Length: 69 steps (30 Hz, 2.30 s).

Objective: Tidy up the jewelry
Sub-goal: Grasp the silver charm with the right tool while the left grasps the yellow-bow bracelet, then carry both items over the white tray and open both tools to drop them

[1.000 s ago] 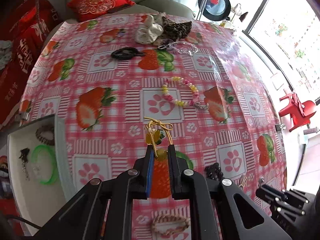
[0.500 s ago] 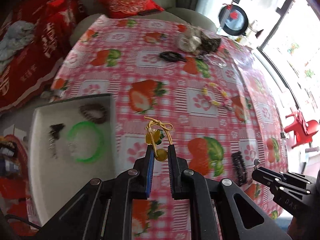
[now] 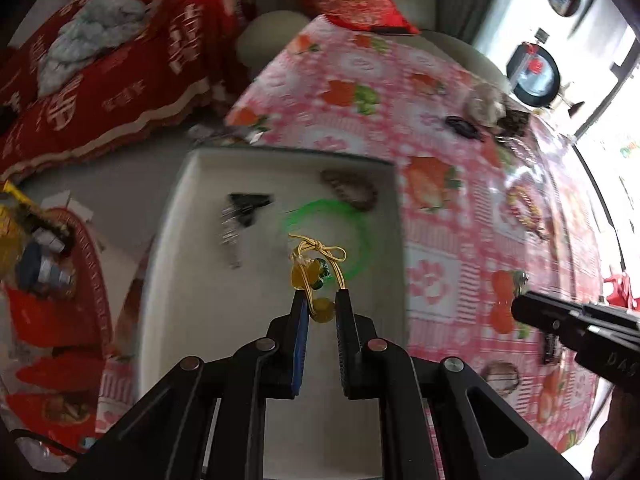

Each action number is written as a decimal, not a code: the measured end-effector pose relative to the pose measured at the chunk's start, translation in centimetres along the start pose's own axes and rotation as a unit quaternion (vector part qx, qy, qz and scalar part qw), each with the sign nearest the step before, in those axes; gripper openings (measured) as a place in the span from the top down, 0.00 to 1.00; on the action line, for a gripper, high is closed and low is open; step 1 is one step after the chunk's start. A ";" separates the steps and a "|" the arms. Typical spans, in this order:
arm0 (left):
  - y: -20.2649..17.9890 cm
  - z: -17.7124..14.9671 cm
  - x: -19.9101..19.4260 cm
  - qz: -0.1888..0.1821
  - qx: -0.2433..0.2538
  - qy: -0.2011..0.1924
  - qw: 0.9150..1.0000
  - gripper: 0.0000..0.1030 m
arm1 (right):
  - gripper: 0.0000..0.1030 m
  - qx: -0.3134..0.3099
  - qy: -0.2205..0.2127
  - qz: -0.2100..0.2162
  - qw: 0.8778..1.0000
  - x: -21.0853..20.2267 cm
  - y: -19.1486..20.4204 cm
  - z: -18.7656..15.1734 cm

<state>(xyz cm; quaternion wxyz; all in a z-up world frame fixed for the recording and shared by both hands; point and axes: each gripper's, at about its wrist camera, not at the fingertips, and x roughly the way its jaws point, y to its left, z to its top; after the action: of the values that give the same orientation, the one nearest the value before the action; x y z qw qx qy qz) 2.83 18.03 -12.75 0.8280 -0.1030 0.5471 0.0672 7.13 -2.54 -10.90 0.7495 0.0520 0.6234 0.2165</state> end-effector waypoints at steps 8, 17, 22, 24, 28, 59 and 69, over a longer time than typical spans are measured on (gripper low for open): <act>4.7 -1.4 2.1 0.022 -0.036 0.014 0.999 0.81 | 0.88 -0.056 0.039 0.031 0.997 4.3 5.9 1.3; 6.3 -1.5 4.5 0.031 -0.034 0.023 0.999 0.81 | 0.88 -0.084 0.081 0.034 0.993 9.4 8.9 1.4; 6.5 -1.8 5.3 0.041 -0.029 0.029 0.998 0.81 | 0.88 -0.092 0.104 0.029 0.990 11.3 9.5 1.1; 6.6 -1.9 5.5 0.044 -0.029 0.032 0.998 0.81 | 0.88 -0.093 0.109 0.024 0.989 11.8 9.5 1.0; 6.7 -2.1 5.9 0.053 -0.026 0.034 0.998 0.81 | 0.88 -0.091 0.109 0.013 0.990 12.6 9.5 1.2; 5.2 -1.2 4.4 0.062 0.015 0.036 0.997 0.80 | 0.66 -0.081 0.051 0.027 0.995 8.1 9.6 3.6; 3.4 -1.7 3.2 0.060 0.036 0.043 0.997 0.76 | 0.57 -0.046 0.031 0.021 0.998 4.7 6.7 2.2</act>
<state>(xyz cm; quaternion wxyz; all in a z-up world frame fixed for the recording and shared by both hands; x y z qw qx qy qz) 1.83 20.89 -16.67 0.8010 -0.0429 0.5899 0.0930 8.09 5.77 -12.36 0.7264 0.0238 0.6349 0.2622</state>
